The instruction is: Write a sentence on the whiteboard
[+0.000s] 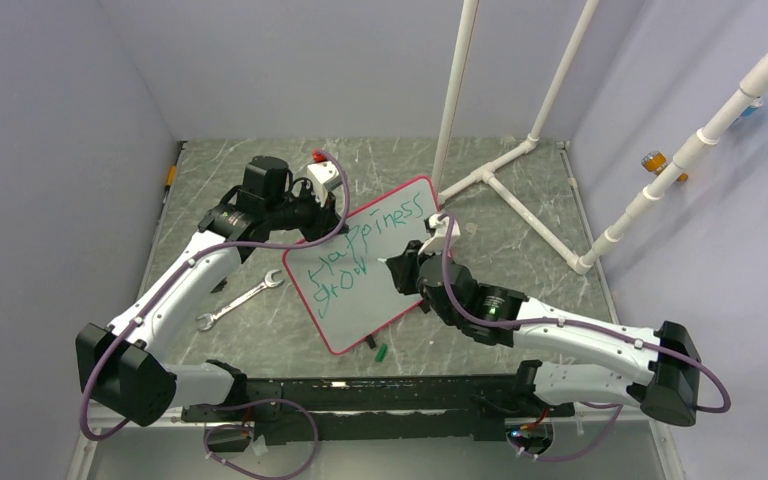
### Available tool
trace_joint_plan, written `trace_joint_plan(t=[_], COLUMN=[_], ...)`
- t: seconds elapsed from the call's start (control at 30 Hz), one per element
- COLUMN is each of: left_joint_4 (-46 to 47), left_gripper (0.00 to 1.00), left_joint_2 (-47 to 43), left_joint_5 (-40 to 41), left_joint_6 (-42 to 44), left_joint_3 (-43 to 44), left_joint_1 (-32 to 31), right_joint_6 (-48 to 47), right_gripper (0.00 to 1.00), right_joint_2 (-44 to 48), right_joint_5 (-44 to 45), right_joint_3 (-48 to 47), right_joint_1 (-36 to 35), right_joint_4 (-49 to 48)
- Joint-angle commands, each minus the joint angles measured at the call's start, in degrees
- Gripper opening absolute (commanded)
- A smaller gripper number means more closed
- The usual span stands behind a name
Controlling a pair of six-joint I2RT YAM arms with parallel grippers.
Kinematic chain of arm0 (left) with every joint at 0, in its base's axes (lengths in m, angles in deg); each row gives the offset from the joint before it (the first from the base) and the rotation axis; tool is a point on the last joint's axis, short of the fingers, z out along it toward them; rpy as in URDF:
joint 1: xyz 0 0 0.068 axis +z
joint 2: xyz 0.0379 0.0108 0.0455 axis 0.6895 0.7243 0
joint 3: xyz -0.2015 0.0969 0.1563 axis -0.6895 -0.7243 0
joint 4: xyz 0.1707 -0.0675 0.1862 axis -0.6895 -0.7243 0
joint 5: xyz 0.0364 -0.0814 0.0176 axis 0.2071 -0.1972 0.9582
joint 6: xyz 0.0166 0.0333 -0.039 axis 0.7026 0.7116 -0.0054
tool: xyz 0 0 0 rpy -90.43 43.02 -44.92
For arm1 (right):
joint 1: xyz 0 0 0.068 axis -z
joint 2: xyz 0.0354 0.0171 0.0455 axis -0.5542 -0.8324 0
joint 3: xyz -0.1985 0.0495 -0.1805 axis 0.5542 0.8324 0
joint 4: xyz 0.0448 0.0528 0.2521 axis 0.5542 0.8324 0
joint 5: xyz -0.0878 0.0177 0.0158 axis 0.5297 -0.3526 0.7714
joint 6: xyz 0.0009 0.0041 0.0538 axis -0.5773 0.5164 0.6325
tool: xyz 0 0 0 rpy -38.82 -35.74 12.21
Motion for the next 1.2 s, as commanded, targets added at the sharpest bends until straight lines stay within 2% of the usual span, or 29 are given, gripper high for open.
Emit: trace_joint_plan(t=[0.0,0.7,1.17], left_joint_4=[1.77,1.61,1.82], left_gripper=[0.0,0.0,0.0], left_joint_2=[-0.51,-0.78,-1.26], left_joint_5=[1.82,1.49,1.57], left_joint_6=[3.15,3.23,3.25], left_joint_3=[1.71,1.78,1.61], left_joint_1=[-0.1,-0.1,-0.1], right_joint_6=[-1.22,-1.89,1.53], right_gripper=[0.0,0.0,0.0], right_joint_2=[-1.44,-5.6,-4.22], right_joint_5=[2.49,-1.9,-2.42], right_joint_3=[-3.71,-6.02,-1.84], right_joint_1=[0.86,3.74,3.74], right_joint_4=[-1.82,-5.61,-3.79])
